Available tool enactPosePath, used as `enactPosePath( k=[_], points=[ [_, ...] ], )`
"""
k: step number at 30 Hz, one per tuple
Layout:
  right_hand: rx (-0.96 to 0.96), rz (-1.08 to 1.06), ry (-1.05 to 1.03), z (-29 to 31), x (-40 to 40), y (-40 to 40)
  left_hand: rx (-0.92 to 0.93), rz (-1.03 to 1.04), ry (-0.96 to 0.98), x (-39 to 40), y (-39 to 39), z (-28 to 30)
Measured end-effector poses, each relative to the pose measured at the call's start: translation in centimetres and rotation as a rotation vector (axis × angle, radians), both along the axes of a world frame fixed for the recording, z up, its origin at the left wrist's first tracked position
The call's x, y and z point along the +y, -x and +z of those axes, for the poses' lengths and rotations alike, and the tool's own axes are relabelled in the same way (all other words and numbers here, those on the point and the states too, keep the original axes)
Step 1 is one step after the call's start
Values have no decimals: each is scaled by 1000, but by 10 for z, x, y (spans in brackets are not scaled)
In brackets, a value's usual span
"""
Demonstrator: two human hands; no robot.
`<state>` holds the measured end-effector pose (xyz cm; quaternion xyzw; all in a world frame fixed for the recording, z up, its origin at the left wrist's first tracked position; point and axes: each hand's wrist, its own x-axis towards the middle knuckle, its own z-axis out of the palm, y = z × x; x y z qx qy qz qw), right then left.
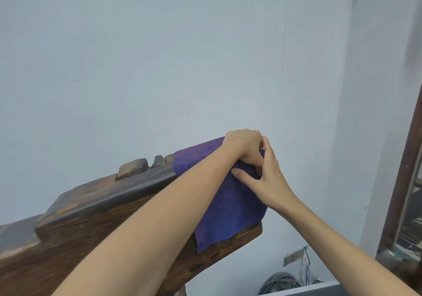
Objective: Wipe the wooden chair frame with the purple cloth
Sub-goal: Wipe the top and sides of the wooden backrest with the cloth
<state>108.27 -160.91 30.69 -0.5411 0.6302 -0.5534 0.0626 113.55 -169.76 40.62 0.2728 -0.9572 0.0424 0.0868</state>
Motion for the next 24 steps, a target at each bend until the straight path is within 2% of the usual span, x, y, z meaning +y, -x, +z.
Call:
enactPosePath(
  k=[3,5,7,9,11,15,19,24],
  points=[
    [115,-116,14,2,4,-10,190,-116,-75,0,-24,-3],
    [283,-164,25,7,7,-18,294,-160,-119,1,-51,-6],
    [443,-174,55,15,11,-25,294,-132,-64,3,-81,-13],
    [635,-182,90,22,11,-33,270,-110,76,4,-115,-23],
    [778,-161,77,26,8,-41,252,-108,112,1,-147,-32],
    [824,-90,-151,29,-10,-73,166,-24,61,-9,-227,-39],
    [835,-208,-150,15,-20,-106,129,22,123,-6,-275,-46],
    [811,-211,-133,0,-23,-141,177,56,169,2,-311,-61]
  ],
)
